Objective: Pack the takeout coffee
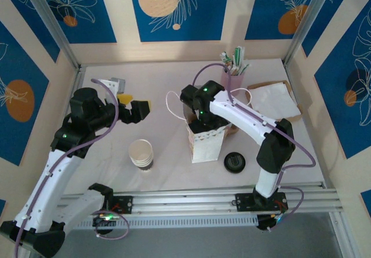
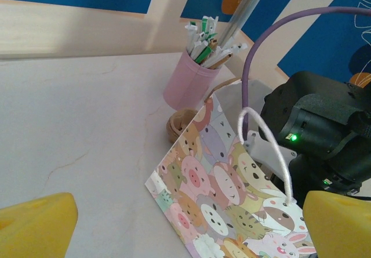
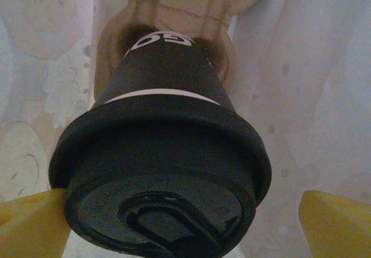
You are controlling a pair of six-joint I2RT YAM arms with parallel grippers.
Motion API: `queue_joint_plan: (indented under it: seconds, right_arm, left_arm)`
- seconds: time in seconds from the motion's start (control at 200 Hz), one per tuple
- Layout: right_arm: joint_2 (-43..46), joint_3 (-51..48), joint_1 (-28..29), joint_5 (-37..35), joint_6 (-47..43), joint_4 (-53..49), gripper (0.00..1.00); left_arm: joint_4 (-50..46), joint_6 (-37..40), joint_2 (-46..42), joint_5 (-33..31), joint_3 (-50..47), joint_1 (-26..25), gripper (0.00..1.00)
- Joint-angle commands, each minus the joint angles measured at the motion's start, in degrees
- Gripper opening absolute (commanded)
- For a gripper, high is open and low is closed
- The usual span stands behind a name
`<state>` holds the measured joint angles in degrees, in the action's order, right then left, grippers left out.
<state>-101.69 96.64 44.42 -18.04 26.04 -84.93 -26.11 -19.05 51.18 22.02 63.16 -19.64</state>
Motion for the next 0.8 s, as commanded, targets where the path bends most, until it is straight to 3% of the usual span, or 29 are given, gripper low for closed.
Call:
queue_joint_plan:
  seconds: [0.0, 0.795]
  right_arm:
    - [2.02, 1.79, -0.29, -0.57, 1.20, -1.90, 0.98]
    - [4.09, 4.26, -0.22, -0.53, 1.67, -2.77, 0.99]
  left_arm:
    - [1.53, -0.02, 0.02, 1.08, 0.12, -0.59, 1.00]
    - [1.58, -0.07, 0.47, 1.53, 0.09, -0.58, 1.00]
